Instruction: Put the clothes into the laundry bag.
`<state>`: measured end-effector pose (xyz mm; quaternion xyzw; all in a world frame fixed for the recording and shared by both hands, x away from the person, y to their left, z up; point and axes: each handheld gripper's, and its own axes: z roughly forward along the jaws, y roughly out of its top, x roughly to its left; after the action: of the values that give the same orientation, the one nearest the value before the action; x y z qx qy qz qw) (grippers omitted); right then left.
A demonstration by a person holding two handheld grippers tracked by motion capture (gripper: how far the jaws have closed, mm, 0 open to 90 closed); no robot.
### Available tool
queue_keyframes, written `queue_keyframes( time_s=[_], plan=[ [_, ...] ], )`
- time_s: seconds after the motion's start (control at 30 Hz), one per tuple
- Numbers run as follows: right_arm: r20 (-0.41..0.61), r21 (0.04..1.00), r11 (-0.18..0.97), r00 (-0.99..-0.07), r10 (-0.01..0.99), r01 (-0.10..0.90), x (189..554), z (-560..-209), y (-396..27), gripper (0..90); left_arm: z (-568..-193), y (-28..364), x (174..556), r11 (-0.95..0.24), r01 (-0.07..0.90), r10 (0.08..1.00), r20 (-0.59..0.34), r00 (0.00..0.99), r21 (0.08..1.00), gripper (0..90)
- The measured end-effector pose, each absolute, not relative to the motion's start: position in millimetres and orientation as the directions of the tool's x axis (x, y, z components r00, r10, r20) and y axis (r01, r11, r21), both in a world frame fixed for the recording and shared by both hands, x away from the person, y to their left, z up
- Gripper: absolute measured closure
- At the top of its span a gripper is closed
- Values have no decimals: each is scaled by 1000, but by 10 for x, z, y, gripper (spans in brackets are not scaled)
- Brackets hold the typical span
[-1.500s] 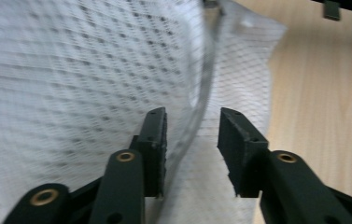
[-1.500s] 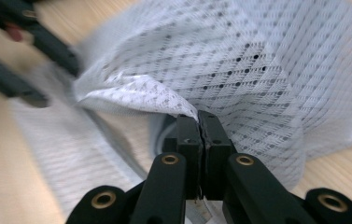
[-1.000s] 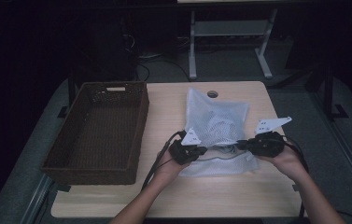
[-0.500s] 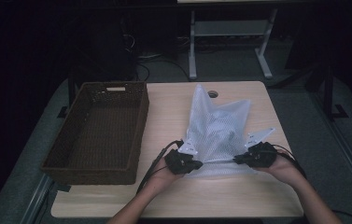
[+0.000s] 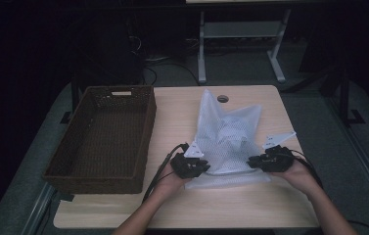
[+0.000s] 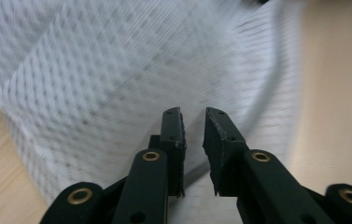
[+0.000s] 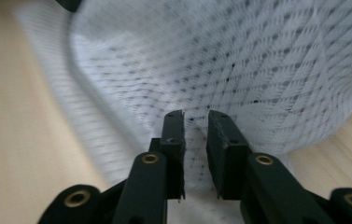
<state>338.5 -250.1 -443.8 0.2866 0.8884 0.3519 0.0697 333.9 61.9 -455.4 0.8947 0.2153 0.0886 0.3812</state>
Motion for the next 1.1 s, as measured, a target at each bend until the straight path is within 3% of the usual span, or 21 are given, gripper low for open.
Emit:
queue_keyframes(
  time_s=[0.17,0.33,0.57,0.67,0.73,0.77,0.97,1.1],
  plan=[
    [-18,676,582,-778,628,453,3525,-4545,-2444,734,-4651,679,3431,-619,383,510,-20,860,685,772],
    [-10,684,560,-761,648,468,3589,-4586,-2463,721,-4655,771,3474,-598,410,540,-31,841,689,752],
    [32,703,524,-758,652,481,3509,-4510,-2530,569,-4560,855,3414,-566,424,554,-55,831,707,578],
    [52,709,509,-756,652,488,3453,-4462,-2552,458,-4516,897,3377,-548,440,554,-85,828,712,453],
    [57,710,504,-754,654,491,3440,-4448,-2555,428,-4487,925,3350,-537,448,545,-111,831,715,444],
    [57,711,502,-752,656,492,3408,-4419,-2557,371,-4454,947,3317,-526,450,542,-123,831,721,403],
    [42,715,497,-741,671,491,3307,-4343,-2569,296,-4396,965,3245,-528,442,547,-108,830,725,259],
    [43,713,491,-730,682,501,3240,-4290,-2578,253,-4390,999,3197,-531,449,561,-99,822,718,210]
  ],
)
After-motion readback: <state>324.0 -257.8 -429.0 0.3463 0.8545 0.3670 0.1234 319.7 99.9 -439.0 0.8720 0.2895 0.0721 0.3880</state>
